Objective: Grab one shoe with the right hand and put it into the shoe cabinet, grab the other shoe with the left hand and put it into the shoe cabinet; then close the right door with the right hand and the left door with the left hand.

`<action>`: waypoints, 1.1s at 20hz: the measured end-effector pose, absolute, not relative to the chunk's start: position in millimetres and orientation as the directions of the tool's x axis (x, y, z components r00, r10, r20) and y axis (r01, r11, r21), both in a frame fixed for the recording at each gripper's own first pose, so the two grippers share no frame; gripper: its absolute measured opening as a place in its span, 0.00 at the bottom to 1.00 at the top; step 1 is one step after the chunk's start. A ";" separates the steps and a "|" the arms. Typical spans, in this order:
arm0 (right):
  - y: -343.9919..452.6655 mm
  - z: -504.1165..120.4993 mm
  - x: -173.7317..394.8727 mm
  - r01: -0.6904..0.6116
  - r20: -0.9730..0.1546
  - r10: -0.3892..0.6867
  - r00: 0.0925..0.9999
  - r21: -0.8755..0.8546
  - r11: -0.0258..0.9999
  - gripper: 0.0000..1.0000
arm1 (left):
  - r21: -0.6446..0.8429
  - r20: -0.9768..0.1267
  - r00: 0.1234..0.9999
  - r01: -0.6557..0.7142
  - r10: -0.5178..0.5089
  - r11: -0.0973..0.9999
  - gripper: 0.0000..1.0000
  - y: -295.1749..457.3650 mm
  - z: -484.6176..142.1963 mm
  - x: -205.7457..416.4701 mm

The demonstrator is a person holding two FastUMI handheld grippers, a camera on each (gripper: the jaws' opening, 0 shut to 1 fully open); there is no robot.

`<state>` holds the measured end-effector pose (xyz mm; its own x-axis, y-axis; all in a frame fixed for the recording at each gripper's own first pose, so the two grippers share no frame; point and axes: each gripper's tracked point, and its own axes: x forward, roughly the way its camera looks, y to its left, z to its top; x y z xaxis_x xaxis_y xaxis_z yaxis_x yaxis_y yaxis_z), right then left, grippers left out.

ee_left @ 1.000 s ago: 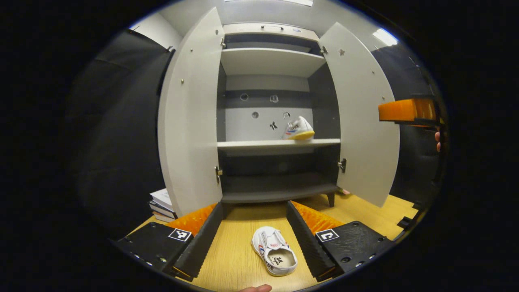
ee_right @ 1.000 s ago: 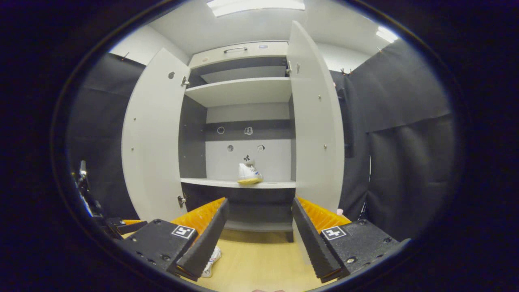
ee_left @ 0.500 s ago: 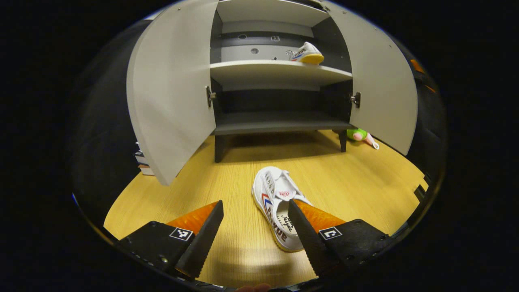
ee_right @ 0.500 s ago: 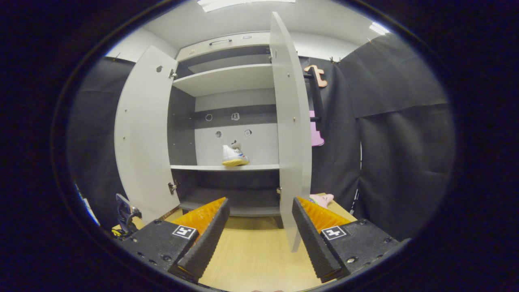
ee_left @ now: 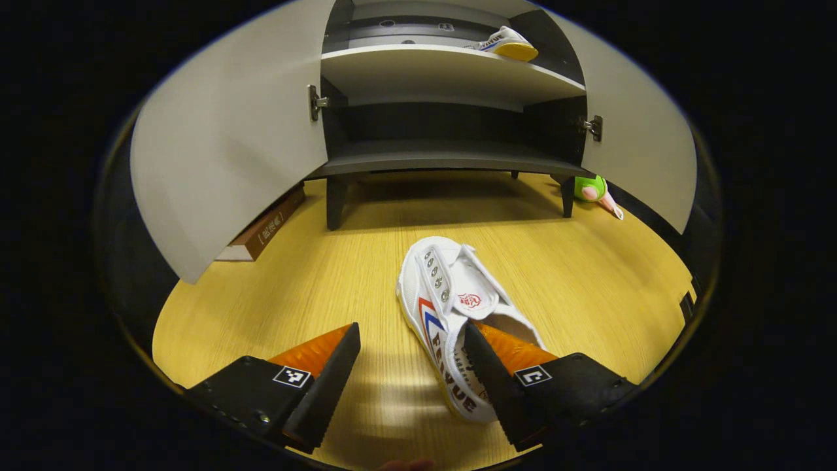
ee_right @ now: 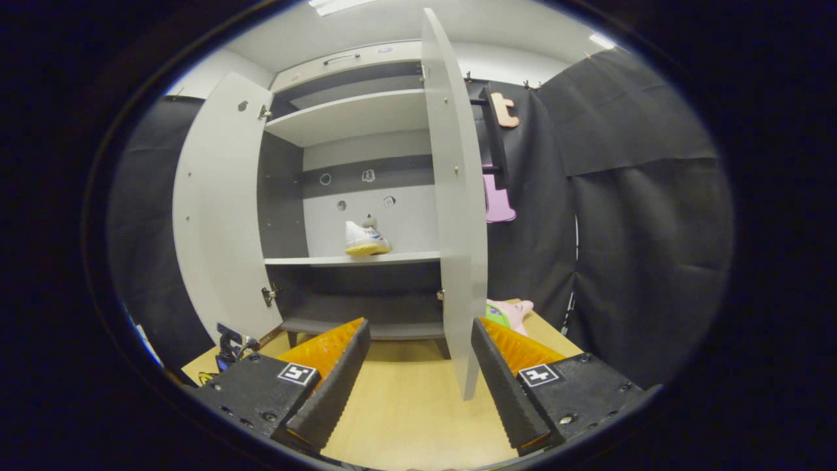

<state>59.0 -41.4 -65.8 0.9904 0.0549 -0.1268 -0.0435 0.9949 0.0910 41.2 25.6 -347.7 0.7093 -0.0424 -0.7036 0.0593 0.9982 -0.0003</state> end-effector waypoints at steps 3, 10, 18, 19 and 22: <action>-43.9 -67.8 61.5 -0.033 -0.131 0.045 0.990 0.092 0.995 0.99 | -0.026 -0.731 0.679 0.068 -0.065 0.997 0.96 27.0 -359.2 53.6; -48.0 -74.8 65.9 -0.020 -0.150 0.032 0.988 0.085 0.996 0.99 | -0.049 -0.710 0.699 0.070 -0.084 0.996 0.60 17.3 -361.2 66.2; -36.9 -79.7 69.2 -0.045 -0.161 0.057 0.985 0.075 0.996 0.97 | 0.031 -0.658 0.753 0.057 -0.023 0.998 0.00 29.2 -340.7 65.8; -35.4 -79.3 68.6 -0.050 -0.158 0.061 0.986 0.072 0.996 0.98 | 0.026 -0.645 0.763 0.069 -0.035 0.997 0.00 25.1 -327.5 62.7; -28.5 -76.4 68.7 -0.073 -0.148 0.081 0.986 0.063 0.995 0.97 | -0.031 -0.597 0.799 0.068 -0.073 0.997 0.00 7.5 -261.8 51.5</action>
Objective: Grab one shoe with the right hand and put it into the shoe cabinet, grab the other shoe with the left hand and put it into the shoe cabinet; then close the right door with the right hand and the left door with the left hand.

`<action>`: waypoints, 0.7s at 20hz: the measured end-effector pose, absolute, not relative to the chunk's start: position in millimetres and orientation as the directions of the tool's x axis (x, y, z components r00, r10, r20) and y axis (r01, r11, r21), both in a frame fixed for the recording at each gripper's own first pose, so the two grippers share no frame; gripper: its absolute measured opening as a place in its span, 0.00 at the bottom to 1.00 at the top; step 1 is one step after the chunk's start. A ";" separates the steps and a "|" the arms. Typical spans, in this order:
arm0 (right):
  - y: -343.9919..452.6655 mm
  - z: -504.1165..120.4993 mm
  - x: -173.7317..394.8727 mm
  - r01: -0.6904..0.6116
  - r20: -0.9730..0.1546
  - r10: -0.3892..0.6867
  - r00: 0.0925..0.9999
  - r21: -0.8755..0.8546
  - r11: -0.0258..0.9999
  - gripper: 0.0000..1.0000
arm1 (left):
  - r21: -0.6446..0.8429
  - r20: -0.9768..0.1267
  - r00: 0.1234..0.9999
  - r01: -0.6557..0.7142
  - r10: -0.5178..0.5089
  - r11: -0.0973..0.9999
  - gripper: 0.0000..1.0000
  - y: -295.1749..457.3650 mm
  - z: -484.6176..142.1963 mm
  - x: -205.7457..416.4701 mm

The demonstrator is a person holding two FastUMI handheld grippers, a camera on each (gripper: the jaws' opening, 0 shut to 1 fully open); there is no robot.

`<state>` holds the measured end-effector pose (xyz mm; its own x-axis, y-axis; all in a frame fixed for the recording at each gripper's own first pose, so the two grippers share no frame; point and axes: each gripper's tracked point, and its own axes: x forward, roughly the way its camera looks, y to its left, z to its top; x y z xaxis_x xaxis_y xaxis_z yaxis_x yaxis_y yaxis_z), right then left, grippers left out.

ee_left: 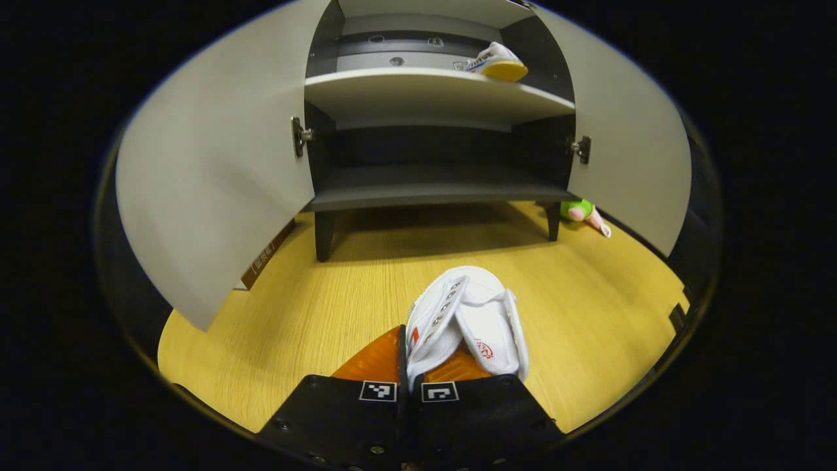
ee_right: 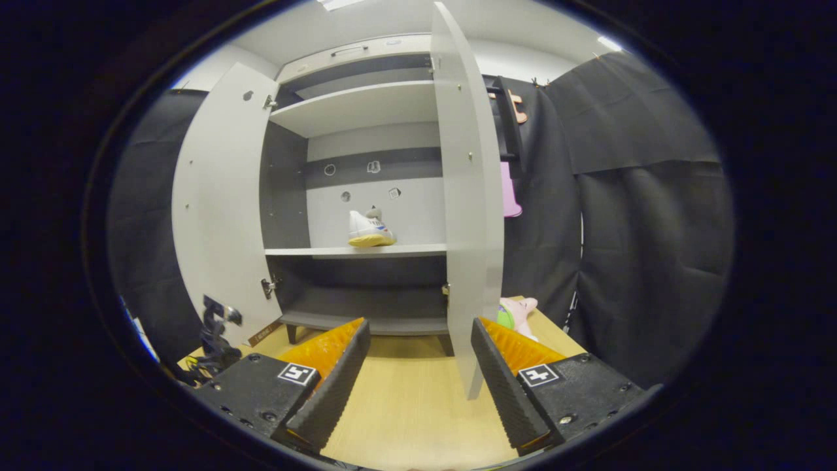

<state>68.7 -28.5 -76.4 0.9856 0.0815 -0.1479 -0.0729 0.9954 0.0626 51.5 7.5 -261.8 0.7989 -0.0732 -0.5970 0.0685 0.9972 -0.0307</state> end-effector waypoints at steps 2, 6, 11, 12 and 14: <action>-20.3 -74.7 70.6 -0.095 -0.142 0.104 0.984 0.069 0.993 0.98 | -0.072 -0.543 0.835 0.056 -0.086 0.996 0.00 -1.6 -203.6 59.4; -1.0 -70.0 68.6 -0.156 -0.119 0.164 0.979 0.074 0.985 0.98 | -0.117 -0.426 0.902 0.026 -0.074 0.993 0.00 -10.1 -96.6 111.4; 15.2 -60.8 61.5 -0.207 -0.089 0.212 0.973 0.063 0.976 0.98 | -0.139 -0.309 0.951 -0.065 0.019 0.988 0.00 -2.9 6.0 200.9; 16.2 -58.6 59.9 -0.211 -0.084 0.216 0.973 0.066 0.975 0.98 | -0.140 -0.301 0.953 -0.086 0.040 0.986 0.00 0.0 16.6 223.0; 15.6 -55.8 56.5 -0.209 -0.075 0.214 0.974 0.070 0.975 0.98 | -0.161 -0.303 0.951 -0.114 0.060 0.980 0.00 3.2 30.6 264.0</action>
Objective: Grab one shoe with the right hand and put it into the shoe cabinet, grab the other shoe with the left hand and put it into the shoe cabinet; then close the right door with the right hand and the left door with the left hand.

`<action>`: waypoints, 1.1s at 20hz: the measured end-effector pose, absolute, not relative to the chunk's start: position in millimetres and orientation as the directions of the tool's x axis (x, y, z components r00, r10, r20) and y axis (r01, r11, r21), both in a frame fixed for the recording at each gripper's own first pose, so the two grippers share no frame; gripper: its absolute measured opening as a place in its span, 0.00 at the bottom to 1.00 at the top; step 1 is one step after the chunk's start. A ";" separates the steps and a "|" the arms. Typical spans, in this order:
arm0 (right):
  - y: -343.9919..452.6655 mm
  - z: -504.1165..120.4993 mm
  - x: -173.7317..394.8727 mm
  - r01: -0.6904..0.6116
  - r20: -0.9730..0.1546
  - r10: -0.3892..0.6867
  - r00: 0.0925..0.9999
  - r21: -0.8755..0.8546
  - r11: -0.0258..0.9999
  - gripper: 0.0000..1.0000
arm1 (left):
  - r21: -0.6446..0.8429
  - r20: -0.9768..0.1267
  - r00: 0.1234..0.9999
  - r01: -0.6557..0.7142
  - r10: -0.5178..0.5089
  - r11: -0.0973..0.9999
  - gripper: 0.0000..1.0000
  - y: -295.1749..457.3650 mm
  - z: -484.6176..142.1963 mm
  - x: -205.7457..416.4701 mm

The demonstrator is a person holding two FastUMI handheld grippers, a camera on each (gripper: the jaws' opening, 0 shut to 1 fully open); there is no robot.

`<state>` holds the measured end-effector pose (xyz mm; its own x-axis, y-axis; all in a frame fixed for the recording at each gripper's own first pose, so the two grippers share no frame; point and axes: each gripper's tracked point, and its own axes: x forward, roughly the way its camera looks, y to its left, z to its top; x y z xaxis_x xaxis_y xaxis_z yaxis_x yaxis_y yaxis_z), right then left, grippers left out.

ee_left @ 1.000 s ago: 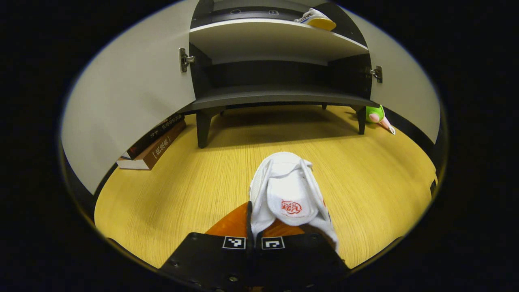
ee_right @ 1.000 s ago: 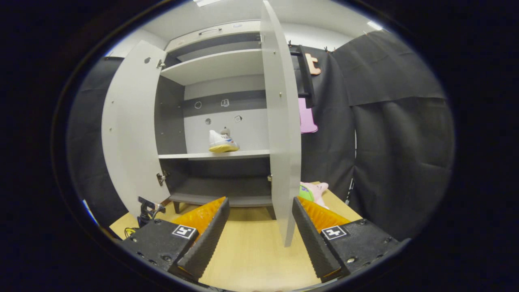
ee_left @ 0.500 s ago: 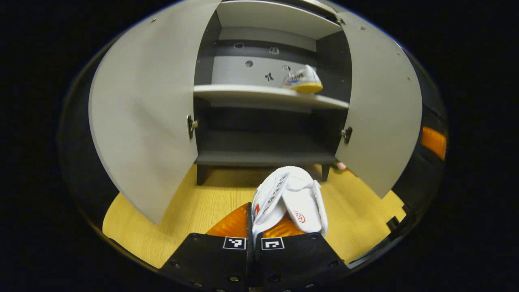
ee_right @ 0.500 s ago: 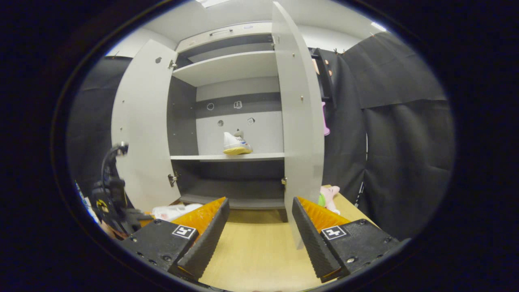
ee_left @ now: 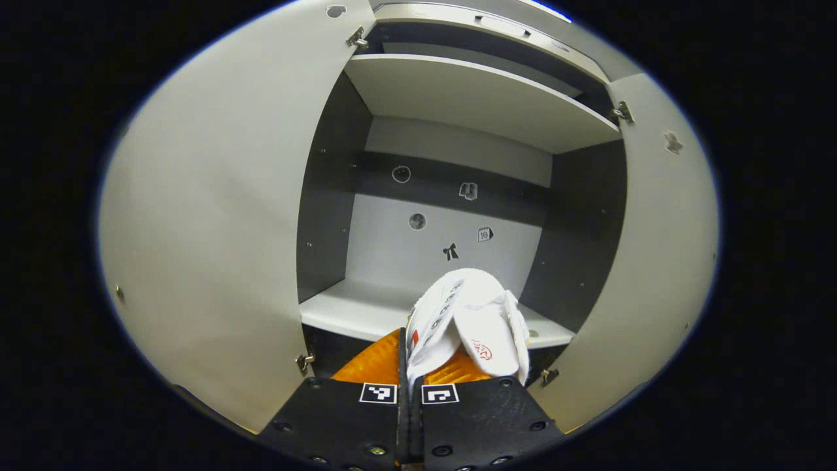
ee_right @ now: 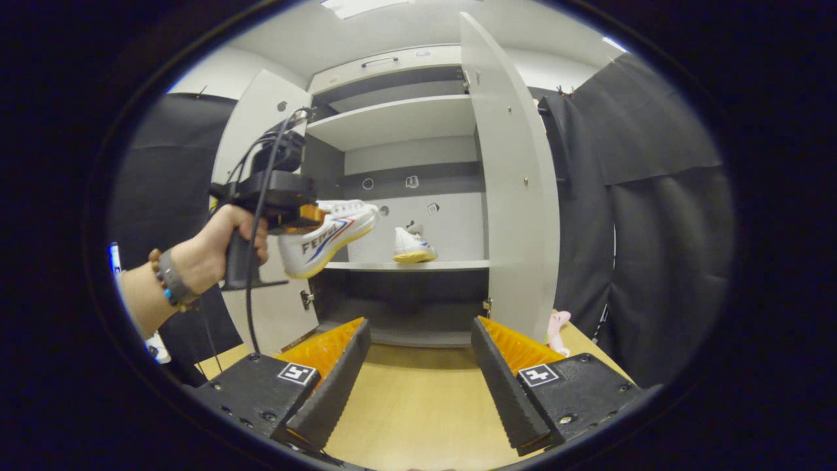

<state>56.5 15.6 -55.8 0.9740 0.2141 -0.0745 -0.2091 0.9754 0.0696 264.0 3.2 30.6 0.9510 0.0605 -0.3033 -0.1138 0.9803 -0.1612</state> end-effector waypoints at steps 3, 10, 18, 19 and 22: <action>8.7 -54.7 51.5 -0.194 -0.069 0.199 0.978 0.069 0.979 0.98 | -0.092 -0.331 0.936 -0.155 0.117 0.984 0.00 16.4 36.1 318.1; -24.7 -57.7 53.4 -0.113 -0.079 0.119 0.990 0.079 0.991 0.99 | -0.010 -0.510 0.837 -0.236 0.198 0.972 0.00 33.5 -13.0 387.1; -41.5 -61.9 65.2 -0.071 -0.087 0.081 0.993 0.113 0.991 0.97 | -0.003 -0.638 0.755 -0.196 0.149 0.981 0.05 21.9 -44.7 402.1; -41.9 -61.8 67.1 -0.069 -0.084 0.079 0.993 0.113 0.991 0.97 | 0.005 -0.639 0.754 -0.190 0.149 0.982 0.17 21.2 -43.3 400.2; -39.7 -63.8 69.0 -0.074 -0.088 0.085 0.993 0.117 0.990 0.99 | 0.020 -0.622 0.769 -0.177 0.151 0.984 0.33 25.8 -35.1 396.7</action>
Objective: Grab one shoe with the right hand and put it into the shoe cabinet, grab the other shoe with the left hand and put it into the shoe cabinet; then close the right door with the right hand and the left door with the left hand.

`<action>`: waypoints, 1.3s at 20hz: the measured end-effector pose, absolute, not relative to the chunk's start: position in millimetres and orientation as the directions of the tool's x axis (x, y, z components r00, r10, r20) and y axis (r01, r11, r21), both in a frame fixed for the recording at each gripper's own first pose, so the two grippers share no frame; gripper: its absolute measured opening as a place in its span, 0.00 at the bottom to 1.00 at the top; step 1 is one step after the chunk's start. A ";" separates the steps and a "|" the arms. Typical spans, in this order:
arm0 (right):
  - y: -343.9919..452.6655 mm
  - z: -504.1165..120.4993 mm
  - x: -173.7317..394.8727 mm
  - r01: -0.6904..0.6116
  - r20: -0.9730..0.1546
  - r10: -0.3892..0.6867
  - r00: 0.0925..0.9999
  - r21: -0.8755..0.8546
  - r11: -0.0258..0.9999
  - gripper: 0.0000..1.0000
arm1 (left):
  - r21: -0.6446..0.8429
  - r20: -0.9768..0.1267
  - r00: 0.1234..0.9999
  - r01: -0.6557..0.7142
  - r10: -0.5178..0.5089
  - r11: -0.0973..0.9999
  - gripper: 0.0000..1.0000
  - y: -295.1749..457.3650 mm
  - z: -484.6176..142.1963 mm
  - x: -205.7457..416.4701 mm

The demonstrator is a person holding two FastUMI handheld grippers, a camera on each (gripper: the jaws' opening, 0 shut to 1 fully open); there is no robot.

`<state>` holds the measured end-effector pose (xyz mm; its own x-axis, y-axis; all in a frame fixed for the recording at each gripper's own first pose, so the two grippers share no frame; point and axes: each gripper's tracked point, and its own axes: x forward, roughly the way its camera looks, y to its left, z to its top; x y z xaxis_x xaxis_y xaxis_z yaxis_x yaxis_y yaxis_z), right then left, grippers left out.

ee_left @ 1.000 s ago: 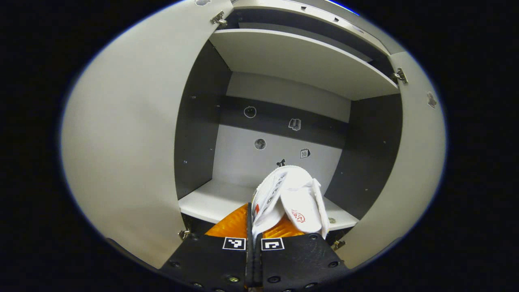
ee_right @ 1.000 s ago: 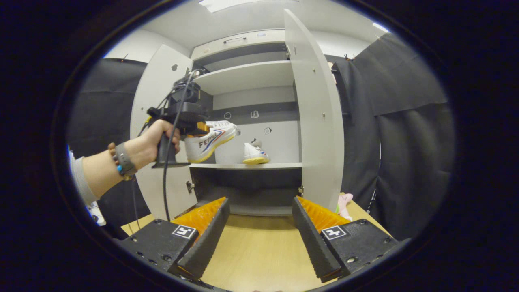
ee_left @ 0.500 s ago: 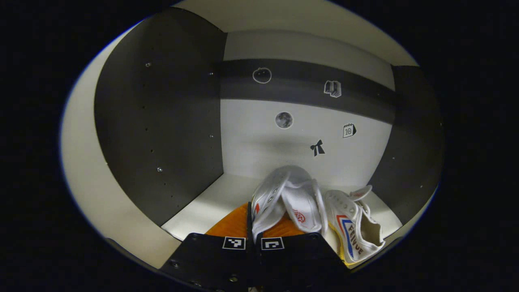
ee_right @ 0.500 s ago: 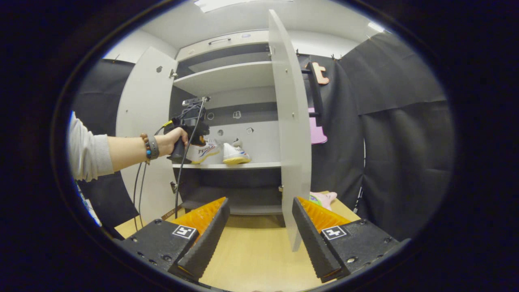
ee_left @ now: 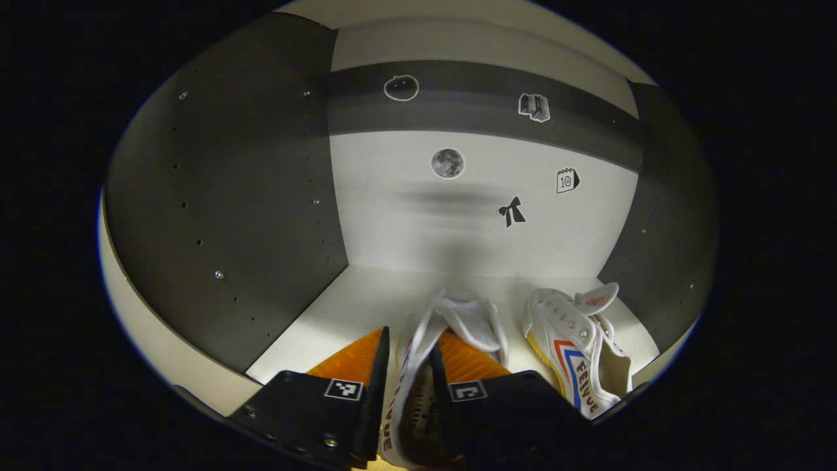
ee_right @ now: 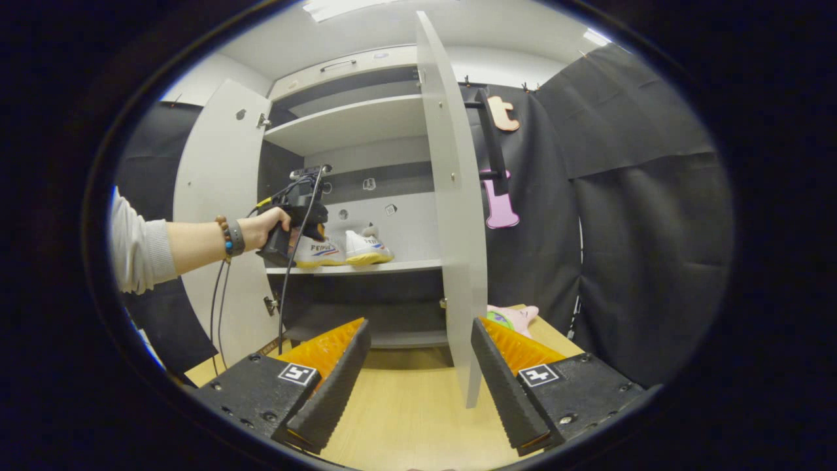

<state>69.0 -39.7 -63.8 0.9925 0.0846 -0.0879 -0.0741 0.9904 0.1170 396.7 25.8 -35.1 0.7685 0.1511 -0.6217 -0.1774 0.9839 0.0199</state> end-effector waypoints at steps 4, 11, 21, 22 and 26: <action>-29.8 -64.1 68.2 -0.097 -0.086 0.108 0.990 0.126 0.987 0.94 | 0.013 -0.540 0.830 -0.155 0.137 0.988 0.49 31.6 -5.6 378.5; -14.0 -45.9 57.9 -0.139 -0.060 0.147 0.987 0.118 0.983 0.94 | 0.043 -0.241 0.969 -0.048 0.057 0.998 0.56 16.5 83.8 277.8; -33.4 -23.1 31.4 -0.101 -0.042 0.104 0.994 0.073 0.992 0.94 | -0.044 -0.106 0.994 0.023 -0.027 0.999 0.81 -16.0 71.5 69.5; -38.5 -20.5 29.5 -0.087 -0.039 0.091 0.995 0.080 0.993 0.95 | -0.037 -0.096 0.995 -0.001 -0.003 0.999 0.83 -9.9 68.0 58.5; -78.8 -3.0 29.5 0.015 -0.011 -0.015 1.000 0.090 0.996 0.99 | -0.070 -0.135 0.990 -0.035 0.025 0.997 0.93 -1.5 38.6 18.6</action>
<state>29.5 -78.8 -3.0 0.9998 -0.0146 -0.0109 0.0155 0.9958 0.0905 18.6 -1.5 38.6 0.9905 0.0249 -0.1353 -0.0345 0.9970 -0.0696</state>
